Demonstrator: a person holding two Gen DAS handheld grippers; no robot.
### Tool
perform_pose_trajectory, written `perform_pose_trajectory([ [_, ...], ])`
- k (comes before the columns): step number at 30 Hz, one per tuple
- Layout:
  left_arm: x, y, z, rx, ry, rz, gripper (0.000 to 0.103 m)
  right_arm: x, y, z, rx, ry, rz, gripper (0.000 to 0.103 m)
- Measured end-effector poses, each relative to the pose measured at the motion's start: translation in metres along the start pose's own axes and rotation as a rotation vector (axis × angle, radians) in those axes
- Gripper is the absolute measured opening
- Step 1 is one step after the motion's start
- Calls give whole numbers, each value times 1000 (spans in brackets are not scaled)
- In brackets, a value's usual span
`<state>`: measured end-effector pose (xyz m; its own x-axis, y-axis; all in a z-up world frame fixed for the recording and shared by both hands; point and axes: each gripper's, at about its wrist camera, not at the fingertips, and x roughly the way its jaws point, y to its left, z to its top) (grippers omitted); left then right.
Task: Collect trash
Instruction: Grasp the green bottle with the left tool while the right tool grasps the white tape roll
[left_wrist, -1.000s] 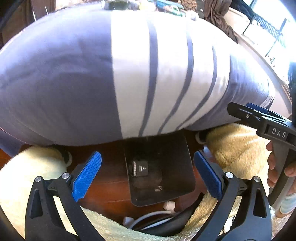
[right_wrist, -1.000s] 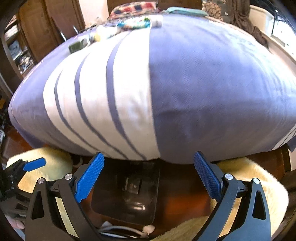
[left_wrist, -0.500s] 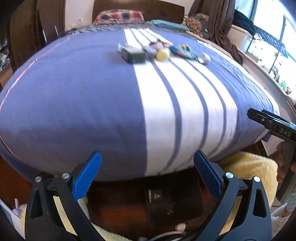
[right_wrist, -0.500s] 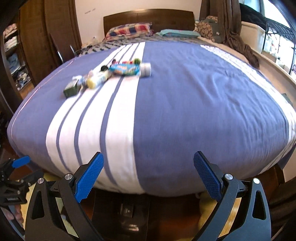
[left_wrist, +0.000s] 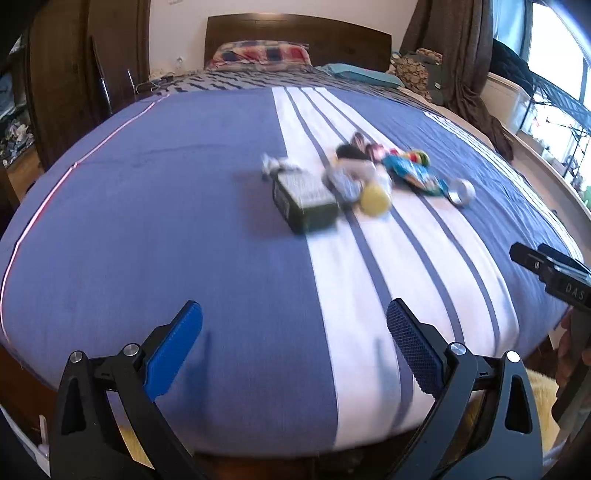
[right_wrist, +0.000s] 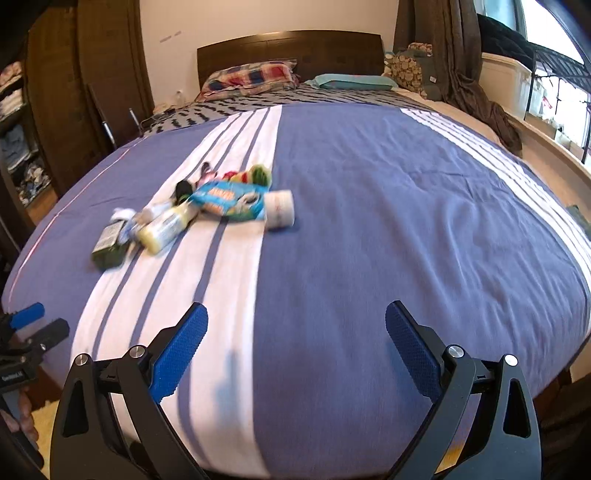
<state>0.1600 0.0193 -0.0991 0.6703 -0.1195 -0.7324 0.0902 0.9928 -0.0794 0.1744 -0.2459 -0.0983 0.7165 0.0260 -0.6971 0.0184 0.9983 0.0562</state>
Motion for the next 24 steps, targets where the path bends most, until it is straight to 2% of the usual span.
perform_pose_trajectory([
  [5,23,-4,27,-16,-18,11,94,24,1,17,10,-2,-20,97],
  [8,39,-8,38,-14,-12,21,86,38,5,24,1,6,-17,94],
  [12,60,-12,49,-12,16,37,72,55,10,33,1,24,7,79],
  [14,69,-14,53,-15,26,37,70,61,11,38,-1,24,8,72],
  [19,83,-16,64,-16,29,55,66,77,14,53,-8,24,-5,63],
  [21,87,-17,67,-16,33,61,58,82,14,56,-13,31,-5,57],
  [23,90,-14,68,-17,36,68,51,87,15,58,-20,43,2,43],
  [24,90,-13,68,-18,36,63,51,88,16,57,-25,48,6,40],
])
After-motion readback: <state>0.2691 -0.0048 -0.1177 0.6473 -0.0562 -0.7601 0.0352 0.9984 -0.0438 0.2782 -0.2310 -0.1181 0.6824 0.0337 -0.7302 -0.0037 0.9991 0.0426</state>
